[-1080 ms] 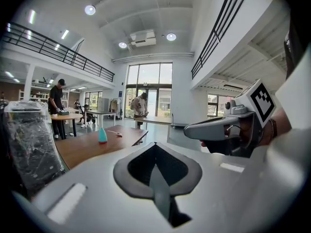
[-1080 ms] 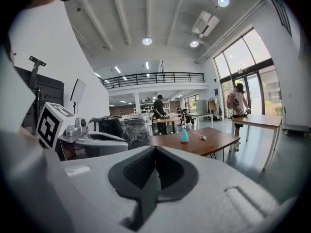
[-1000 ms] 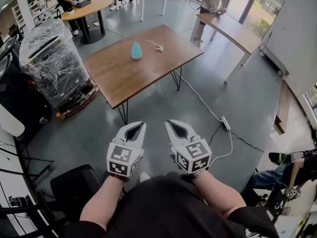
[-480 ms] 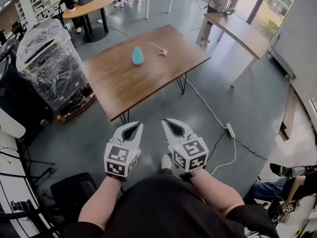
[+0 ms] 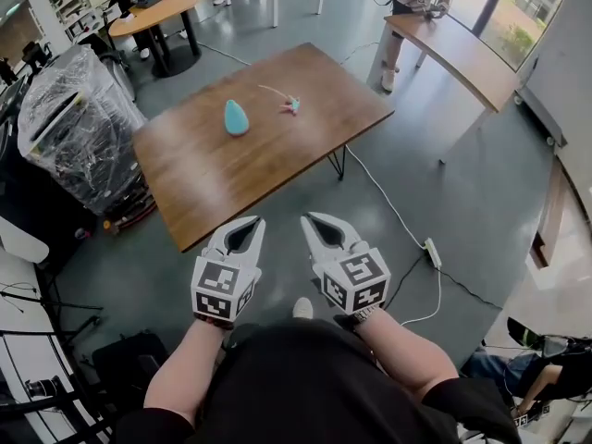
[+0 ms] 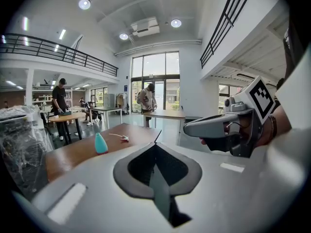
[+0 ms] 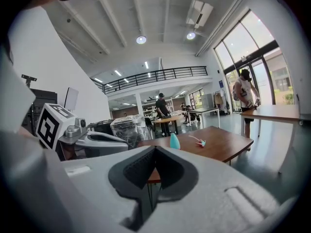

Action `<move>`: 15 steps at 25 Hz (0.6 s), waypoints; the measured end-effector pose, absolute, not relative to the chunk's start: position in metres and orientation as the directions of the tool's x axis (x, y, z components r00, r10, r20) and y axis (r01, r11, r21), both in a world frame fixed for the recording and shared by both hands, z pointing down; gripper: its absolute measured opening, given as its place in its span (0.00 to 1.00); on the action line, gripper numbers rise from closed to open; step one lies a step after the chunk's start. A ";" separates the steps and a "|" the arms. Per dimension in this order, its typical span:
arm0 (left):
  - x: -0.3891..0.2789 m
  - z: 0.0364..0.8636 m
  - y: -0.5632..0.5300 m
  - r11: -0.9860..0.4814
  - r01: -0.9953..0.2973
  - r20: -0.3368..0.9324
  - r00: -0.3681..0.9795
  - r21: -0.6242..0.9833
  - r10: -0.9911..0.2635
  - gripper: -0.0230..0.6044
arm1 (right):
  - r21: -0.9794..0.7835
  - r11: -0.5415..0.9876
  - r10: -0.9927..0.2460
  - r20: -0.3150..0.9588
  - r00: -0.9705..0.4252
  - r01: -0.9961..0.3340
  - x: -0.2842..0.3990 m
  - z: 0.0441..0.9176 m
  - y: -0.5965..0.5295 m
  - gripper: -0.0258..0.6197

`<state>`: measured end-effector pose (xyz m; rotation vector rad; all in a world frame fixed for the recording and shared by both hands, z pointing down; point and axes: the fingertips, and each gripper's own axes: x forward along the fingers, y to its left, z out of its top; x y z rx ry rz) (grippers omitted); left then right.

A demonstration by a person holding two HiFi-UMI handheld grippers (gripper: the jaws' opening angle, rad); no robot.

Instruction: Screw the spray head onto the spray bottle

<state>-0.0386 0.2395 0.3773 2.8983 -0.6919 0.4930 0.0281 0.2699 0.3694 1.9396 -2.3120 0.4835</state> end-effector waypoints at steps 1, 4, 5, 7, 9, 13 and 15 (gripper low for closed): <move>-0.032 0.377 0.234 -0.885 -0.463 0.341 0.839 0.040 -0.423 0.06 | -0.188 0.149 -0.943 0.268 -0.196 -0.971 0.036 0.371 0.265 0.03; -0.019 0.383 0.218 -0.880 -0.472 0.360 0.829 0.041 -0.428 0.06 | -0.203 0.152 -0.939 0.276 -0.205 -0.967 0.053 0.376 0.250 0.03; -0.016 0.385 0.212 -0.879 -0.475 0.367 0.826 0.041 -0.429 0.06 | -0.206 0.152 -0.938 0.278 -0.206 -0.967 0.058 0.377 0.244 0.03; -0.009 0.388 0.198 -0.878 -0.478 0.374 0.821 0.036 -0.431 0.06 | -0.212 0.147 -0.937 0.282 -0.205 -0.966 0.067 0.380 0.231 0.03; -0.004 0.391 0.183 -0.880 -0.474 0.380 0.818 0.018 -0.433 0.06 | -0.215 0.138 -0.937 0.288 -0.198 -0.967 0.078 0.384 0.217 0.03; 0.005 0.398 0.147 -0.888 -0.457 0.386 0.812 -0.043 -0.437 0.06 | -0.200 0.123 -0.937 0.299 -0.180 -0.972 0.094 0.387 0.184 0.03; 0.010 0.398 0.127 -0.895 -0.441 0.385 0.816 -0.070 -0.432 0.06 | -0.183 0.113 -0.937 0.307 -0.166 -0.977 0.102 0.384 0.166 0.03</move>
